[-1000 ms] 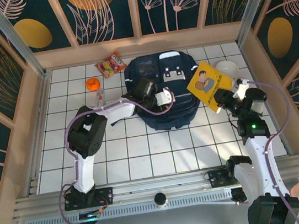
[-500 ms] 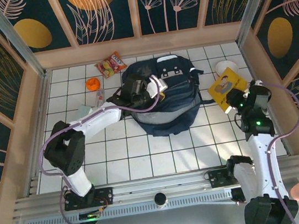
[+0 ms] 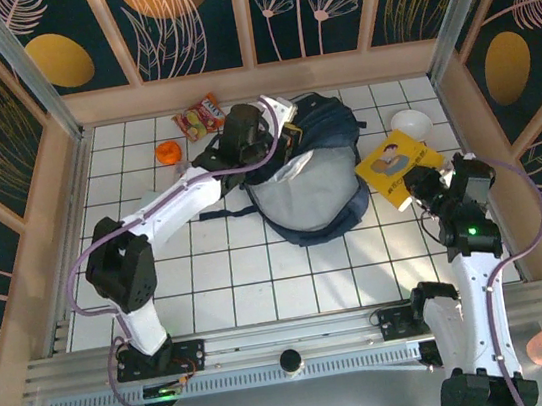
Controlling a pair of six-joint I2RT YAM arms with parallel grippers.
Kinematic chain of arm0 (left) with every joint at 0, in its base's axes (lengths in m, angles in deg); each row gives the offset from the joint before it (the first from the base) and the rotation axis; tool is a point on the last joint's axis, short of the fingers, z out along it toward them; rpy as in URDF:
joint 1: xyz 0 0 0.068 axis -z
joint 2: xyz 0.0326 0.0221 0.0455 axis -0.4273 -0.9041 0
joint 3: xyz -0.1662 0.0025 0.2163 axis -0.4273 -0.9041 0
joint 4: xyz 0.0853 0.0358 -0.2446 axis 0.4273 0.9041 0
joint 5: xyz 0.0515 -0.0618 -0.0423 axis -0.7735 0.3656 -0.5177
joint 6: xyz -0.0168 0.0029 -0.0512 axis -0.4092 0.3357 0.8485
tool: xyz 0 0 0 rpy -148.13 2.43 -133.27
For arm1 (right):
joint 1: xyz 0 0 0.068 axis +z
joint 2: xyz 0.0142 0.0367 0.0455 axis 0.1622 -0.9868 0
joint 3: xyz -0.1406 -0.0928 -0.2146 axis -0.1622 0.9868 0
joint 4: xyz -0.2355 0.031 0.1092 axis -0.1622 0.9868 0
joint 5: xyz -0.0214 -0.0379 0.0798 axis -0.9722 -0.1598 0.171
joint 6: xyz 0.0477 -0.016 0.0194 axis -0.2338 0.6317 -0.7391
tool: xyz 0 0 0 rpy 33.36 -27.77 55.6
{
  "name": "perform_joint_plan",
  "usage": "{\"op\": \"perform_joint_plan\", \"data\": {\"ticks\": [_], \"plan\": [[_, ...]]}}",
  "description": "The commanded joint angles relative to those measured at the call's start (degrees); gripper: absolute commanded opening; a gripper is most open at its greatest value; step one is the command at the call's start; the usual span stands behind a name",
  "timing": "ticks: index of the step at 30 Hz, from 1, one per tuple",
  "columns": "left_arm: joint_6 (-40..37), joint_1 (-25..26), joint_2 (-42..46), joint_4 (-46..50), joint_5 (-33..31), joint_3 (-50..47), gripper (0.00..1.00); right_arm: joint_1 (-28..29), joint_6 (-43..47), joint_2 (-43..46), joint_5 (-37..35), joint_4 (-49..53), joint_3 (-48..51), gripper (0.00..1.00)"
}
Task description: Pack books, pencil case, and school supplies into a backpack
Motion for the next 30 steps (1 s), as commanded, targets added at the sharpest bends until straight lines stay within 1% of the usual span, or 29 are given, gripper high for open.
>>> {"op": "perform_joint_plan", "data": {"ticks": [1, 3, 5, 6, 8, 10, 13, 16, 19, 21, 24, 30], "plan": [[4.1, 0.1, -1.1, -3.8, -0.3, 5.6, 0.00, 1.0, -3.5, 1.7, 7.4, -4.0, -0.9, 0.00], [4.1, 0.1, -1.7, -3.2, -0.4, 6.4, 0.00, 1.7, -4.9, 2.2, 9.2, -4.9, -0.6, 0.00], [4.4, 0.1, -1.9, -3.8, -0.3, 6.6, 0.00, 2.6, -7.9, 2.8, 11.1, -8.1, 1.1, 0.00], [4.5, 0.1, -2.0, -4.1, -0.1, 6.7, 0.00, 3.5, -10.2, 3.2, 12.0, -11.0, 2.7, 0.00], [4.7, 0.1, -2.3, -4.3, 0.4, 7.2, 0.00, 6.5, -15.6, 4.1, 11.1, -17.9, 6.4, 0.00], [5.0, 0.1, -2.6, -4.2, 0.9, 7.9, 0.00, 10.9, -20.4, 4.7, 7.3, -24.7, 9.7, 0.00], [5.5, 0.1, -3.1, -4.2, 1.9, 8.9, 0.00, 18.6, -26.8, 4.0, -1.4, -34.8, 14.9, 0.00], [5.7, 0.1, -3.4, -3.9, 2.8, 9.9, 0.00, 26.1, -30.4, 1.6, -10.3, -44.3, 18.8, 0.00], [5.5, 0.1, -3.6, -3.7, 3.1, 10.5, 0.00, 31.2, -31.3, -2.5, -17.6, -52.4, 20.8, 0.00], [5.5, 0.1, -3.9, -3.4, 3.5, 10.9, 0.00, 33.3, -31.7, -6.3, -20.5, -56.3, 21.2, 0.00], [5.7, 0.1, -4.3, -3.1, 4.0, 11.7, 0.00, 35.2, -31.4, -12.9, -22.8, -62.8, 21.2, 0.00], [5.8, 0.1, -4.3, -2.9, 4.7, 12.1, 0.00, 37.1, -32.8, -27.1, -28.5, -74.9, 19.7, 0.00]]}}
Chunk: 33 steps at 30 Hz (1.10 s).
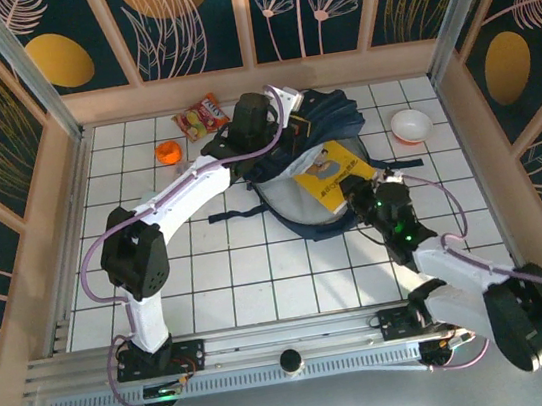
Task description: Pack books, pencil case, and school supplies into a backpack
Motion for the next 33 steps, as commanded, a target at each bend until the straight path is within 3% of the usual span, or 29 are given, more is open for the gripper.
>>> {"op": "perform_joint_plan", "data": {"ticks": [1, 12, 18, 22, 25, 31, 33], "plan": [[1.2, 0.0, 1.1, -6.5, 2.7, 3.8, 0.00, 1.0, -1.6, -6.1, -7.0, -17.5, -2.6, 0.00], [0.5, 0.0, 1.4, -5.8, 3.6, 4.1, 0.00, 1.3, 1.4, -35.5, -6.1, -36.8, -16.1, 0.00], [-0.6, -0.1, 2.0, -4.9, 3.5, 3.9, 0.00, 1.3, -1.3, -44.9, -7.6, -34.7, -23.8, 0.00], [-0.9, 0.0, 2.1, -4.6, 2.9, 4.1, 0.00, 1.2, -4.0, -48.6, -9.6, -29.0, -27.4, 0.10], [-0.8, 0.0, 2.0, -4.6, 2.6, 4.1, 0.00, 0.1, -5.4, -50.9, -6.4, -23.3, -30.0, 0.16], [-0.4, -0.2, 1.9, -4.6, 2.4, 4.3, 0.00, -0.6, -4.9, -48.6, -0.4, -12.3, -29.5, 0.40], [-0.4, -0.3, 1.8, -4.5, 2.1, 4.4, 0.00, -1.6, -3.8, -47.8, 4.7, -9.9, -29.1, 0.52]]}}
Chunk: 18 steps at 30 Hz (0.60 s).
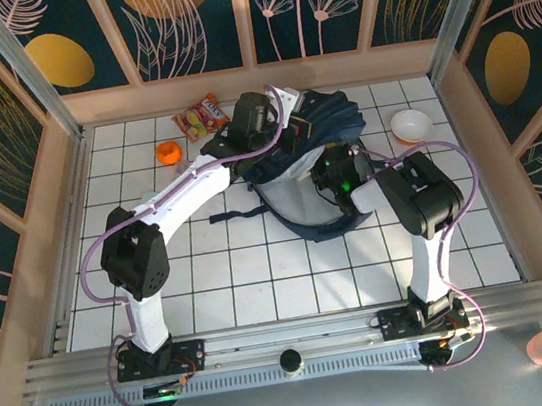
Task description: Pack books, pencil case, and school supplies into a backpack
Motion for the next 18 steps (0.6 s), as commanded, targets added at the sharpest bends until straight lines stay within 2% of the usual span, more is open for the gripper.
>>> {"op": "perform_joint_plan", "data": {"ticks": [1, 3, 7, 13, 18], "plan": [[-0.2, -0.5, 1.7, -5.7, 0.7, 3.9, 0.00, -1.6, 1.3, 3.2, 8.3, 6.5, 0.1, 0.56], [0.0, -0.7, 1.5, -5.7, 0.2, 3.8, 0.00, -2.1, 1.3, 4.4, 11.1, 7.6, 1.9, 0.61], [-0.3, -1.0, 1.4, -5.6, -1.4, 3.5, 0.00, -2.3, 2.7, 8.8, 12.3, 10.9, 5.2, 0.68], [-1.5, -1.7, 1.4, -5.2, -3.0, 3.0, 0.00, -2.2, 6.0, 18.2, 13.6, 16.2, 9.6, 0.68], [-2.6, -2.1, 1.7, -5.3, -3.5, 1.5, 0.00, -2.0, 11.3, 31.0, 12.1, 29.7, 12.3, 0.68]]}}
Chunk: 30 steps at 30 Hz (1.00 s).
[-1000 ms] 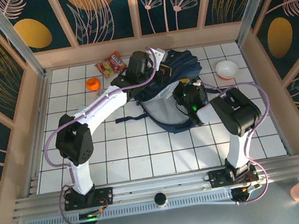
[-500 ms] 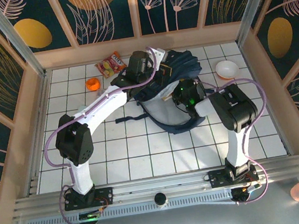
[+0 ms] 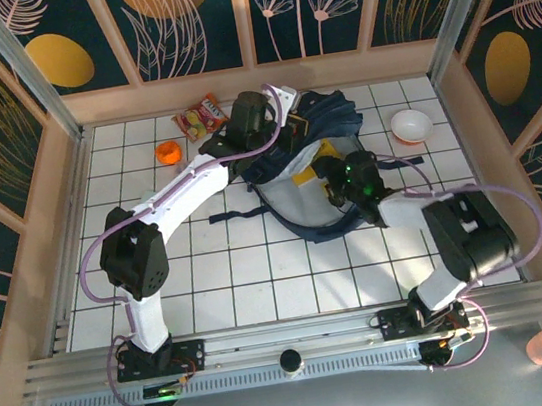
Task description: Pack books, pencil case, and school supplies into a backpack
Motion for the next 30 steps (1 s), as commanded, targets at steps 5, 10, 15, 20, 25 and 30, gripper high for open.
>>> {"op": "perform_joint_plan", "data": {"ticks": [5, 10, 15, 20, 25, 30], "plan": [[-3.8, -1.1, 2.1, -5.3, -1.3, -0.7, 0.00, -0.1, 9.0, 20.0, -2.3, 23.9, 1.9, 0.68], [-10.1, -1.1, 2.1, -5.5, 2.3, -5.3, 0.00, -0.8, 13.2, 31.8, -5.5, 38.8, -0.3, 0.68], [-19.1, -1.0, 1.5, -6.4, 10.0, -13.9, 0.00, -0.9, 15.3, 41.0, -11.0, 50.0, -4.3, 0.68], [-35.9, 2.4, -2.1, -2.0, 12.9, -20.9, 0.00, -1.4, 20.3, 44.4, -10.8, 50.0, -3.9, 0.68], [-38.4, 4.6, -6.3, 1.4, 12.6, -21.3, 0.03, -1.6, 25.2, 44.0, -11.4, 48.3, -3.8, 0.68], [-31.4, 4.3, -2.5, -2.3, 10.6, -21.6, 0.38, -1.5, 36.5, 43.9, -11.6, 45.7, -5.0, 0.68]]}}
